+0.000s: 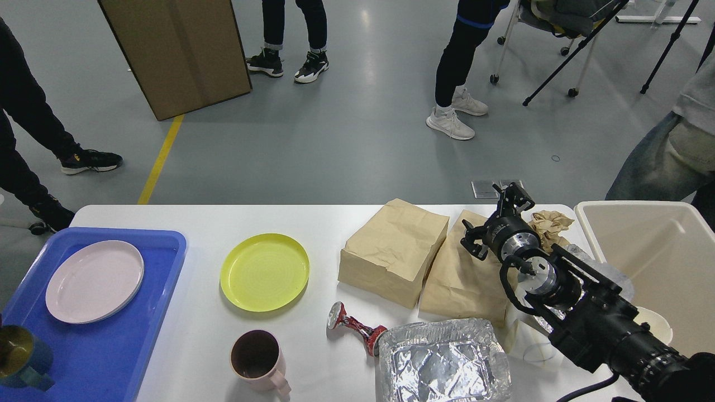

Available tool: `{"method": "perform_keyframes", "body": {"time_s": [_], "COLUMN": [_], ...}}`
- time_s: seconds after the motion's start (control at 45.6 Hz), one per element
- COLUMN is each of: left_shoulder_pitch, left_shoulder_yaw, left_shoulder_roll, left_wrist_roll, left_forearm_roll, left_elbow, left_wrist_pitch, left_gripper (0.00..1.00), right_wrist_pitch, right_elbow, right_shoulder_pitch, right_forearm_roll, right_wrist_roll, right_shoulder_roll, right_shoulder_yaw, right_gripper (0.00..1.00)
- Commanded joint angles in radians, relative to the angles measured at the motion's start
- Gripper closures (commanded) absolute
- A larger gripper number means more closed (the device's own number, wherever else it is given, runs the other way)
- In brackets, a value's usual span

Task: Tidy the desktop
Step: 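Carry the green-gold cup with the left gripper onto the blue tray, then raise the left gripper and move it over the pink mug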

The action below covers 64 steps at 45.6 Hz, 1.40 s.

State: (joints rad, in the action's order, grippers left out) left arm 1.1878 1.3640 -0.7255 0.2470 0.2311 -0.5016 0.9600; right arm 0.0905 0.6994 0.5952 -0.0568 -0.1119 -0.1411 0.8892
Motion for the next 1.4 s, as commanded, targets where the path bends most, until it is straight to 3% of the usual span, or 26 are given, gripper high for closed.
{"method": "perform_keyframes", "body": {"time_s": [0.0,0.438,0.57,0.701,0.767,1.183,1.381], "left_shoulder_pitch": [-0.020,-0.042,-0.040,-0.031,-0.025,0.125,0.297], "left_shoulder_yaw": [0.000,-0.034,-0.034,-0.031,-0.023,-0.036,-0.011], "left_shoulder_roll": [0.001,0.021,0.029,0.028,0.029,0.037,0.181], "left_wrist_roll": [0.000,0.000,-0.003,-0.006,-0.008,-0.003,-0.009], "left_forearm_roll": [-0.001,-0.002,0.001,0.004,0.004,0.002,0.007], "left_elbow": [0.006,0.048,0.052,0.052,0.051,0.051,0.048], "left_wrist_pitch": [0.000,0.000,0.000,0.000,0.000,0.000,0.000], "left_gripper": [0.95,0.77,0.56,0.21,0.13,0.10,0.10], "right_wrist_pitch": [0.000,0.000,0.000,0.000,0.000,0.000,0.000], "right_elbow": [0.000,0.000,0.000,0.000,0.000,0.000,0.000], "right_shoulder_pitch": [0.000,0.000,0.000,0.000,0.000,0.000,0.000], "right_forearm_roll": [0.000,0.000,0.000,0.000,0.000,0.000,0.000], "right_wrist_roll": [0.000,0.000,0.000,0.000,0.000,0.000,0.000], "right_shoulder_roll": [0.000,0.000,0.000,0.000,0.000,0.000,0.000], "right_shoulder_yaw": [-0.001,-0.001,0.000,0.000,-0.001,0.000,0.000], "right_gripper": [0.00,0.00,0.00,0.00,0.00,0.00,0.00]}}
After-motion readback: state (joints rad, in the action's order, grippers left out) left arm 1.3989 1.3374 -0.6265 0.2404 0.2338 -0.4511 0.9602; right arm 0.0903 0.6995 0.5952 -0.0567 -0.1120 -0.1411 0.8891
